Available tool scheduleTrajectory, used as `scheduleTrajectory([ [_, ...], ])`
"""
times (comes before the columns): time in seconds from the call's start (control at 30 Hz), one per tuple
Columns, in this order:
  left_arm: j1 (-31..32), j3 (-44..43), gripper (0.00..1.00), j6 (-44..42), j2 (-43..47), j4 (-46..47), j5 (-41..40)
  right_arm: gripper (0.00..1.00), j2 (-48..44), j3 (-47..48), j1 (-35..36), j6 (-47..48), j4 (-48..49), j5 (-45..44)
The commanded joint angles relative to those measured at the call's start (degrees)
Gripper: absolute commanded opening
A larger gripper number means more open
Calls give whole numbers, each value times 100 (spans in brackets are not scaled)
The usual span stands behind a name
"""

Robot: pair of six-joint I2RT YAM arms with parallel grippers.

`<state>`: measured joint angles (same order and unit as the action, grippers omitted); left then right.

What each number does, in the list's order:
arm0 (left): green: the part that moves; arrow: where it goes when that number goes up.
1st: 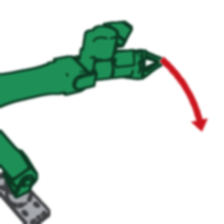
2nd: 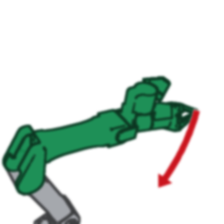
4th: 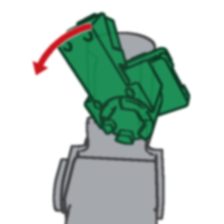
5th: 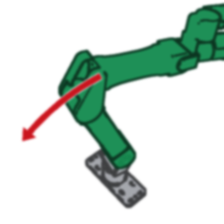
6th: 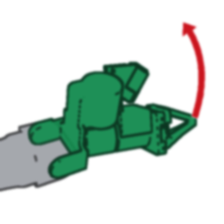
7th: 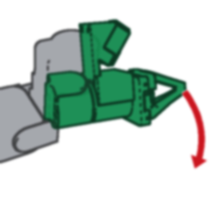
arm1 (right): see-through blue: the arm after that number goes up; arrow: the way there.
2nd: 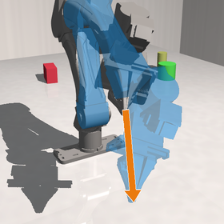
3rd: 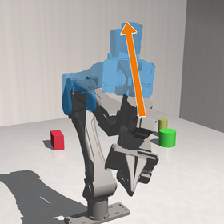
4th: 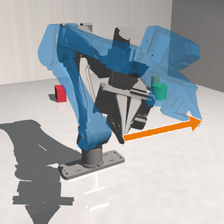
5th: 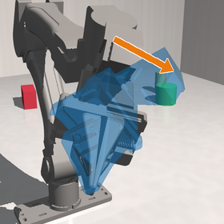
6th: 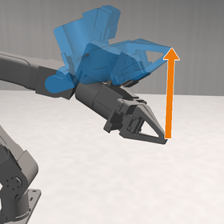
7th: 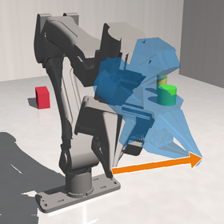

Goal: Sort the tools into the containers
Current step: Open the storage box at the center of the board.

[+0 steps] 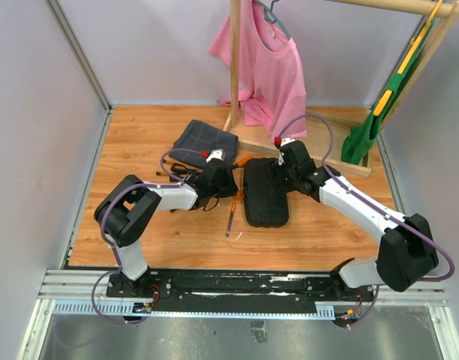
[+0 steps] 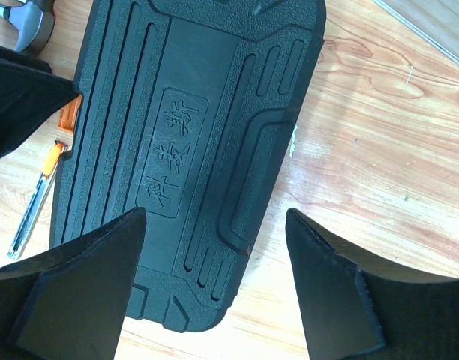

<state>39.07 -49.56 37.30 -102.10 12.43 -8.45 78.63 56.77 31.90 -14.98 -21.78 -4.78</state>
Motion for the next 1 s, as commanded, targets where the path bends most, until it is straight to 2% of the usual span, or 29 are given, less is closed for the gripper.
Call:
scheduleTrajectory([
  [0.0, 142, 302, 45, 21, -52, -460, 1, 76, -81, 80, 89, 13, -109, -139],
  [0.47, 259, 534, 44, 108, 164, -415, 58, 74, -58, 27, 97, -20, -79, -76],
  [0.73, 312, 529, 35, 119, 59, -401, 76, 74, -69, 77, 155, -20, -74, -88],
  [0.97, 321, 691, 29, 170, -18, -267, 100, 87, 248, 297, 532, -71, -54, -455],
])
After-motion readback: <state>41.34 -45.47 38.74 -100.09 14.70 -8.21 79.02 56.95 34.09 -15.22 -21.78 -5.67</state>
